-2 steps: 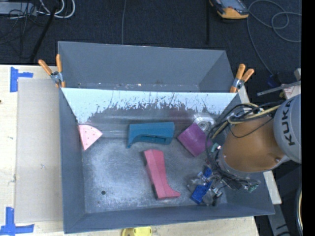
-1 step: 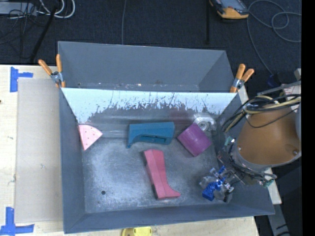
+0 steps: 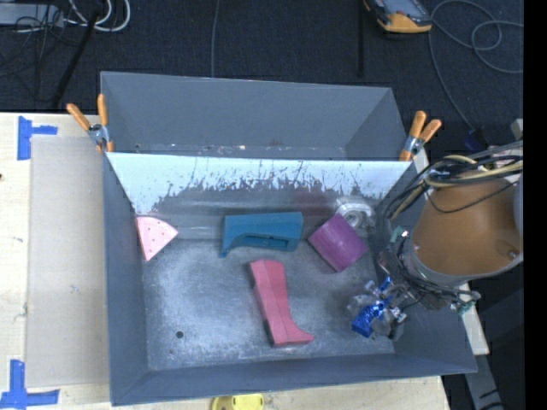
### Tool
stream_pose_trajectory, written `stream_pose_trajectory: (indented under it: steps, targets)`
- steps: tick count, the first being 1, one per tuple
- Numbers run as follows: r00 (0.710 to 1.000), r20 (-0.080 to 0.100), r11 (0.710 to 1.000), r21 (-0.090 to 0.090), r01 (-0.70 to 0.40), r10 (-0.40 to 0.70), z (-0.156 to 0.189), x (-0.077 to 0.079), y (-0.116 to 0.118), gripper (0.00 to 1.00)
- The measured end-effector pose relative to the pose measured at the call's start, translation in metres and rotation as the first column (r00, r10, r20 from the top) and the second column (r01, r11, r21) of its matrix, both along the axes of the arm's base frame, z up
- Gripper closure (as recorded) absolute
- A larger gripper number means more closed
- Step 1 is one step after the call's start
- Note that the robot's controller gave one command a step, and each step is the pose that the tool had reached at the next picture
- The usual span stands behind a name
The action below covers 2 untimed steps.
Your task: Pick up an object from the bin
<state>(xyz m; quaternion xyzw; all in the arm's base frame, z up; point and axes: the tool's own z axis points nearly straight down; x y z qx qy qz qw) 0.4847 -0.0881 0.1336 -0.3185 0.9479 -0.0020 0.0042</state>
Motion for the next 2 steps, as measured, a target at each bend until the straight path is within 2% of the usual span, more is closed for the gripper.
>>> stream_pose_trajectory:
  steps: [1,2]
  targets:
    - [1.000,-0.020,1.000,0.005,-0.001,0.001,0.031,-0.005,-0.007,1.00]
    - [1.000,-0.002,1.000,0.000,0.001,-0.001,0.000,0.007,-0.015,1.00]
